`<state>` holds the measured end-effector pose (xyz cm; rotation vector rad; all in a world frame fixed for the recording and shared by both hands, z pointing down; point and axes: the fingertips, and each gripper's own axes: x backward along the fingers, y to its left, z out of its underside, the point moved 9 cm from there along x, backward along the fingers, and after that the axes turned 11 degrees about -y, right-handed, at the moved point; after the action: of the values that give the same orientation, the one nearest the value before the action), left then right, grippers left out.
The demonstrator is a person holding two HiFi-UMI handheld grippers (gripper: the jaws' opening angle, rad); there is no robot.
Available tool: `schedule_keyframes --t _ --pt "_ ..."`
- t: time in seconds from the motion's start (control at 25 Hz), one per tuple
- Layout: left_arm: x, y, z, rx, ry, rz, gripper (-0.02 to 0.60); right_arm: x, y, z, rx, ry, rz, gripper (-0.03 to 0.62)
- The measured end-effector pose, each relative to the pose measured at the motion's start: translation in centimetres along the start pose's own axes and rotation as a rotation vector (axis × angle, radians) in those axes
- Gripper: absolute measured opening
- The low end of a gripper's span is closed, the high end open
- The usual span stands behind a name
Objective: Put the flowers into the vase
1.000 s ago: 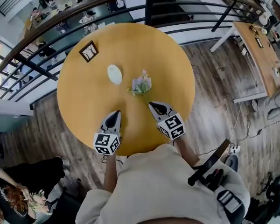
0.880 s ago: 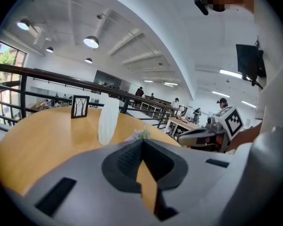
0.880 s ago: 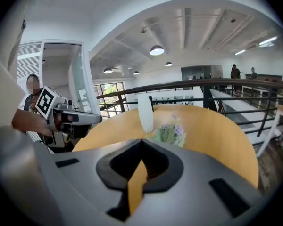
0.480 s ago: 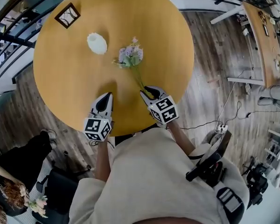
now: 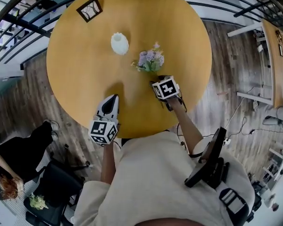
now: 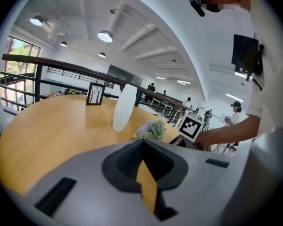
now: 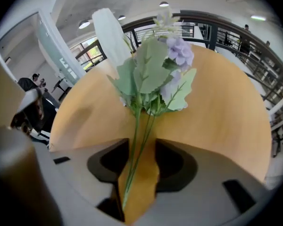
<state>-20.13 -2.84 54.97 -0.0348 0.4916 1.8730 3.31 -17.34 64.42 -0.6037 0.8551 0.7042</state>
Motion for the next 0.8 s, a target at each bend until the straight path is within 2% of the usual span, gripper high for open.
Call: schedule_keyframes --t 0.08,0.28,0.4,0.6,0.72,0.8 --pt "0.5 0.5 0.0 0.008 -0.009 -0.021 0.006 -0.4 -0.4 -0.3 0.051 0.004 0.05 0.029" --pt "0.8 1.4 0.1 0.02 -0.021 -0.037 0.006 -0.3 -0.7 0.1 0.042 0.0 0.037 0.015" --pt "0.3 1.4 -0.3 0.014 -0.03 -0.023 0.006 0.6 -0.4 -1.1 0.059 -0.102 0.023 0.015" --pt "0.0 1.5 -0.9 -0.002 -0.045 -0.004 0.006 4.7 0.7 -8.8 0.093 -0.476 0.008 0.015" --pt "-0.1 1.2 -1.4 -0.01 -0.055 -0.003 0.006 9.4 1.5 -15.3 0.105 -0.775 -0.019 0.015" --pt "-0.1 1.2 -1.5 -0.014 -0.058 -0.008 0.006 13.0 2.4 -19.2 0.108 -1.012 -0.094 0.015"
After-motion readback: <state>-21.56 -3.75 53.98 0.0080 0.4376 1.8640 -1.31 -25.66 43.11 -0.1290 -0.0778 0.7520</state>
